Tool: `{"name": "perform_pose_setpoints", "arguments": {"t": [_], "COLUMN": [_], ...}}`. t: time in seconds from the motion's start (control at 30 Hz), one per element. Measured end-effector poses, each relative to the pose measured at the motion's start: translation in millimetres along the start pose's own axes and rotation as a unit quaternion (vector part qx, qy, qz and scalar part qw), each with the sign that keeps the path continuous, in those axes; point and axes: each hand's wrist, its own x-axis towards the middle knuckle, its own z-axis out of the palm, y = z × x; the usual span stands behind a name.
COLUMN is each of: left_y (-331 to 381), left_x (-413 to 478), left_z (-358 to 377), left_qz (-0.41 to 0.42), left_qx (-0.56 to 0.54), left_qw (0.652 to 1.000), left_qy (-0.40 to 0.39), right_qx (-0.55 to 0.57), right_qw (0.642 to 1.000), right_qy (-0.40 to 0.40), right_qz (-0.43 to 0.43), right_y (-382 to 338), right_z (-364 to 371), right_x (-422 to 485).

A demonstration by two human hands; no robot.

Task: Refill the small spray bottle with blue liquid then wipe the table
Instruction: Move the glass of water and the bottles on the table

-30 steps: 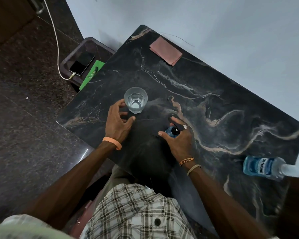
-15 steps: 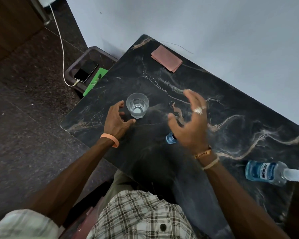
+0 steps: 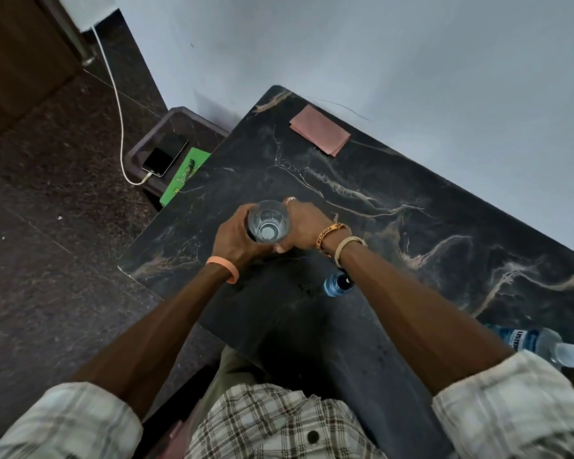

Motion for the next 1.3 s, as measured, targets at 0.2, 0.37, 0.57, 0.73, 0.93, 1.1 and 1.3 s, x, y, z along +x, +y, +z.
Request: {"name": "perform_pose_setpoints", "arguments": {"t": [0.2, 0.37, 0.57, 0.73, 0.93, 1.1, 1.3], "left_y": [31.8, 90.9, 159.3, 206.5, 229.6, 235.3, 235.6], "left_x": [12.6, 28.7, 28.8, 11.2, -7.4, -29.6, -51.5], "left_z": [5.3, 13.5, 29.9, 48.8, 69.8, 84.0, 91.8], "left_qz": [0.136, 0.213, 0.28, 0.325, 0.317, 0.287, 0.351], "left_qx": [0.004, 0.005, -0.024, -0.029, 0.014, 0.004, -0.003], "left_qw": [0.989, 0.976, 0.959, 0.938, 0.932, 0.934, 0.929], "left_qy": [0.064, 0.05, -0.035, -0.116, -0.175, -0.213, -0.12], "right_qx": [0.098, 0.207, 0.238, 0.246, 0.26, 0.254, 0.256], "right_qw": [0.98, 0.933, 0.895, 0.877, 0.876, 0.878, 0.862], "right_qy": [0.158, 0.284, 0.377, 0.412, 0.402, 0.397, 0.434], "right_qz": [-0.067, -0.076, -0.028, 0.023, 0.061, 0.083, 0.053], "right_y": [23.8, 42.2, 73.5, 106.9, 132.9, 144.8, 139.9], "right_z": [-13.5, -39.0, -57.1, -56.8, -51.6, -39.8, -38.2], "right_x": [-32.3, -76.6, -132.0, -180.4, -221.3, -245.1, -251.2]}}
